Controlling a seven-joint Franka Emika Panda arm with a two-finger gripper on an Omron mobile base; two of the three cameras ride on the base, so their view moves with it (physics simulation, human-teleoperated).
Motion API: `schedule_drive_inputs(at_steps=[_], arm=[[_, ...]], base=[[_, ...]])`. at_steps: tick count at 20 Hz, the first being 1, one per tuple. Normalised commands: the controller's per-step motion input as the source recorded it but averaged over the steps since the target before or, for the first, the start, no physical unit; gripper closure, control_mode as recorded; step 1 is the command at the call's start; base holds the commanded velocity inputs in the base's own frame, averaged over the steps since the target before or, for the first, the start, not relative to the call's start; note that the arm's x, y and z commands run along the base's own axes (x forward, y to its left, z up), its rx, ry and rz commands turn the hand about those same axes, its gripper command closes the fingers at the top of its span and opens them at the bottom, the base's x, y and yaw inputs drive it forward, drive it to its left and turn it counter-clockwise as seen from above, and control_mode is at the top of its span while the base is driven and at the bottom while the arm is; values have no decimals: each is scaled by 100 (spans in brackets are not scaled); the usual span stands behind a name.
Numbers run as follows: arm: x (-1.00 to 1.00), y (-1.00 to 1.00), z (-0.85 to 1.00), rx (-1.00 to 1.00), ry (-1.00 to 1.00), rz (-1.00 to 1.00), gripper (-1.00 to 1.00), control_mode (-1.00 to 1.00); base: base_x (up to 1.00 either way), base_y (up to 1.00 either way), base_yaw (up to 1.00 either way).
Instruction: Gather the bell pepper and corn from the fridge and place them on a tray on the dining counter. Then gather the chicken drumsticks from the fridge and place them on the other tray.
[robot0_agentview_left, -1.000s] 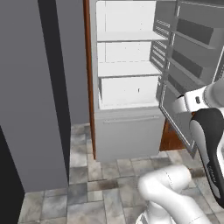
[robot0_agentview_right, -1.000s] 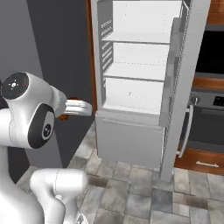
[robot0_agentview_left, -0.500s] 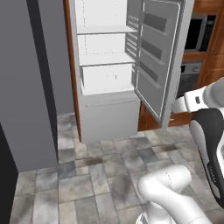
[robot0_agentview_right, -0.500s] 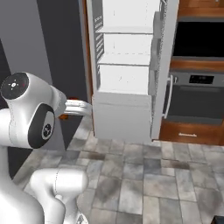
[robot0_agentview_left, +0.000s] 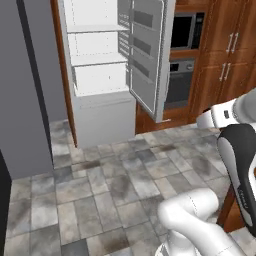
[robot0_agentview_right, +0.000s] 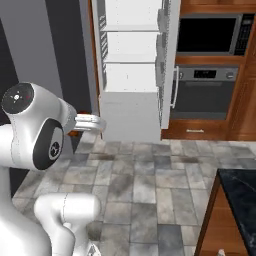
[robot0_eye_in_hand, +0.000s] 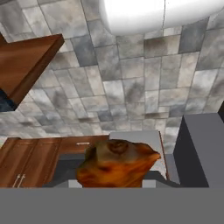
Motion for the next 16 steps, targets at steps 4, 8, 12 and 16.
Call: schedule_drive_inputs(at_steps=[4, 8, 12, 16], arm=[[0, 0, 0, 0, 0, 0, 100, 100], [0, 0, 0, 0, 0, 0, 100, 100], [0, 0, 0, 0, 0, 0, 100, 100], [0, 0, 0, 0, 0, 0, 100, 100]], base=[[-100, 33, -28], [-100, 26, -29], [-86, 11, -37], [-52, 0, -43]])
